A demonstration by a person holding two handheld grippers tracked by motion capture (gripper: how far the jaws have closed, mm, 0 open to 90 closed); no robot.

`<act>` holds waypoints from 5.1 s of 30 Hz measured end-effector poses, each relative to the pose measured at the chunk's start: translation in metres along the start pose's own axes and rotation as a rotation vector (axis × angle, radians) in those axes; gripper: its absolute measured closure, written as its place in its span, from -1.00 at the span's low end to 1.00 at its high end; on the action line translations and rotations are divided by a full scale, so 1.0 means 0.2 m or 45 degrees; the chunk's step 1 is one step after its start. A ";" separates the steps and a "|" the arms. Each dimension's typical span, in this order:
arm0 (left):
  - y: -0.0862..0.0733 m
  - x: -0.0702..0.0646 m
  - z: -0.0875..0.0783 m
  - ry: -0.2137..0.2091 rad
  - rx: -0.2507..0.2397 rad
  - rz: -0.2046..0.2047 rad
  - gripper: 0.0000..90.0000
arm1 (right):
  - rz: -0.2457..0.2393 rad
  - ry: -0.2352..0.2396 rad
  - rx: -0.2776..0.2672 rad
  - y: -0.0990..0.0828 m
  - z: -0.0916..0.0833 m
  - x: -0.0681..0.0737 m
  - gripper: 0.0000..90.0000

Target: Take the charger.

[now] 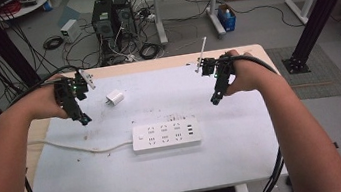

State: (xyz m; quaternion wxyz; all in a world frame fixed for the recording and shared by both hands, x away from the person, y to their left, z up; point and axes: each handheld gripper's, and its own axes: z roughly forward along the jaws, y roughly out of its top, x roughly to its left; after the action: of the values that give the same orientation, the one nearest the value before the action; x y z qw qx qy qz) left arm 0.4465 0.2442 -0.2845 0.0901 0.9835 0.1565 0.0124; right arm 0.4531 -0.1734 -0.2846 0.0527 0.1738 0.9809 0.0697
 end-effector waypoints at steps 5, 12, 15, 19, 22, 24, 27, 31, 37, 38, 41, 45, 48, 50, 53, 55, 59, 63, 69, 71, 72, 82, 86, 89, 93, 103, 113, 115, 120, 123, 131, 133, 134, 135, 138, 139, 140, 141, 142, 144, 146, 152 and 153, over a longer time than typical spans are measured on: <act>0.01 0.01 0.02 -0.004 0.001 -0.033 -0.95 | -0.005 -0.006 -0.009 -0.02 -0.01 0.00 -0.96; 0.03 0.05 0.06 0.033 -0.047 -0.115 -0.95 | -0.001 -0.018 -0.021 -0.03 -0.02 0.01 -0.96; 0.03 0.08 0.11 0.068 -0.073 -0.184 -0.95 | 0.005 -0.023 -0.028 -0.04 -0.02 0.02 -0.96; 0.03 0.12 0.16 0.080 -0.113 -0.262 -0.95 | -0.006 -0.023 -0.038 -0.04 -0.01 0.03 -0.96; 0.02 0.17 0.24 0.091 -0.173 -0.340 -0.95 | 0.000 -0.019 -0.022 -0.05 0.00 0.04 -0.96; 0.01 0.18 0.25 0.095 -0.180 -0.355 -0.95 | -0.005 -0.019 -0.026 -0.05 0.00 0.03 -0.96; 0.01 0.23 0.32 0.096 -0.205 -0.421 -0.95 | 0.004 -0.016 -0.029 -0.06 0.01 0.03 -0.96; 0.01 0.27 0.38 0.099 -0.225 -0.468 -0.95 | 0.008 -0.011 -0.016 -0.06 0.02 0.03 -0.96; 0.03 0.31 0.45 0.114 -0.293 -0.518 -0.95 | 0.009 -0.016 -0.017 -0.07 0.03 0.02 -0.96; 0.03 0.31 0.45 0.114 -0.293 -0.518 -0.95 | 0.009 -0.016 -0.017 -0.07 0.03 0.02 -0.96; 0.05 0.33 0.48 0.146 -0.288 -0.524 -0.95 | 0.009 -0.016 -0.021 -0.07 0.03 0.02 -0.96; 0.05 0.37 0.52 0.173 -0.327 -0.559 -0.95 | 0.024 -0.019 -0.009 -0.07 0.04 0.02 -0.96; 0.05 0.39 0.54 0.192 -0.357 -0.581 -0.95 | 0.019 -0.017 -0.009 -0.07 0.04 0.01 -0.96; 0.05 0.41 0.55 0.199 -0.387 -0.595 -0.95 | 0.021 -0.020 -0.006 -0.07 0.05 0.01 -0.96; 0.05 0.43 0.59 0.189 -0.397 -0.602 -0.95 | 0.032 -0.018 0.000 -0.06 0.05 0.01 -0.96; 0.05 0.44 0.61 0.190 -0.388 -0.596 -0.95 | 0.022 -0.022 -0.001 -0.06 0.05 0.01 -0.96; 0.06 0.46 0.65 0.200 -0.412 -0.616 -0.95 | 0.028 -0.020 0.004 -0.05 0.06 0.01 -0.96; 0.07 0.46 0.65 0.220 -0.429 -0.613 -0.84 | 0.031 -0.026 0.012 -0.05 0.06 0.01 -0.96; 0.07 0.46 0.68 0.217 -0.440 -0.612 -0.71 | 0.033 -0.029 0.004 -0.05 0.06 0.00 -0.96; 0.07 0.46 0.68 0.218 -0.439 -0.614 -0.63 | 0.039 -0.028 0.005 -0.05 0.06 0.00 -0.96; 0.07 0.47 0.68 0.216 -0.432 -0.613 -0.63 | 0.036 -0.029 0.008 -0.05 0.06 0.00 -0.96; 0.08 0.47 0.71 0.231 -0.418 -0.608 -0.42 | 0.034 -0.031 0.019 -0.04 0.07 -0.01 -0.96; 0.08 0.47 0.71 0.232 -0.414 -0.616 -0.37 | 0.026 -0.029 0.007 -0.04 0.08 -0.01 -0.96; 0.08 0.47 0.71 0.231 -0.411 -0.612 -0.31 | 0.029 -0.028 0.012 -0.04 0.08 -0.01 -0.96; 0.08 0.47 0.71 0.230 -0.414 -0.609 -0.20 | 0.031 -0.029 0.016 -0.05 0.08 -0.01 -0.96; 0.09 0.46 0.71 0.272 -0.384 -0.596 -0.06 | 0.034 -0.031 0.014 -0.05 0.08 -0.01 -0.96; 0.12 0.39 0.60 0.275 -0.417 -0.521 -0.05 | 0.038 -0.027 0.002 -0.05 0.09 -0.01 -0.96; 0.13 0.36 0.56 0.284 -0.431 -0.491 -0.05 | 0.026 -0.032 -0.003 -0.05 0.08 0.00 -0.96; 0.14 0.28 0.47 0.291 -0.448 -0.387 -0.05 | 0.025 -0.028 -0.028 -0.04 0.07 0.02 -0.96; 0.15 0.21 0.40 0.295 -0.465 -0.328 -0.05 | 0.035 -0.020 -0.057 -0.05 0.06 0.04 -0.96; 0.19 0.06 0.30 0.298 -0.501 -0.186 -0.05 | 0.063 0.002 -0.115 -0.07 0.07 0.07 -0.96; 0.20 0.03 0.28 0.302 -0.500 -0.154 -0.06 | 0.066 0.002 -0.121 -0.08 0.07 0.08 -0.96; 0.20 0.02 0.28 0.303 -0.503 -0.147 -0.05 | 0.070 0.006 -0.128 -0.08 0.07 0.08 -0.96; 0.20 0.00 0.27 0.296 -0.513 -0.136 -0.05 | 0.070 0.009 -0.133 -0.08 0.07 0.09 -0.96; 0.20 -0.04 0.26 0.281 -0.522 -0.094 -0.06 | 0.077 0.017 -0.146 -0.08 0.07 0.10 -0.96; 0.20 -0.05 0.26 0.274 -0.525 -0.092 -0.05 | 0.079 0.016 -0.146 -0.08 0.07 0.11 -0.96; 0.21 -0.06 0.26 0.267 -0.520 -0.076 -0.06 | 0.077 0.019 -0.149 -0.08 0.07 0.11 -0.96; 0.21 -0.07 0.26 0.262 -0.520 -0.065 -0.06 | 0.080 0.021 -0.153 -0.08 0.07 0.11 -0.96; 0.21 -0.08 0.26 0.254 -0.522 -0.063 -0.06 | 0.076 0.024 -0.164 -0.08 0.07 0.11 -0.96; 0.22 -0.10 0.26 0.225 -0.531 -0.039 -0.06 | 0.082 0.027 -0.164 -0.08 0.08 0.12 -0.96; 0.22 -0.11 0.26 0.208 -0.533 -0.024 -0.06 | 0.079 0.035 -0.169 -0.08 0.08 0.12 -0.96; 0.24 -0.16 0.28 0.236 -0.563 0.020 -0.06 | 0.092 0.056 -0.197 -0.07 0.10 0.14 -0.96; 0.24 -0.16 0.28 0.236 -0.563 0.020 -0.05 | 0.092 0.056 -0.197 -0.07 0.10 0.14 -0.96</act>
State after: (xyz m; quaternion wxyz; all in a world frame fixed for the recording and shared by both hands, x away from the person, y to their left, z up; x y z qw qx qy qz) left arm 0.4333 0.1788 -0.3298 0.2885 0.9356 0.1499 0.1374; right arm 0.4257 -0.1750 -0.3095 0.0418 0.2030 0.9666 0.1508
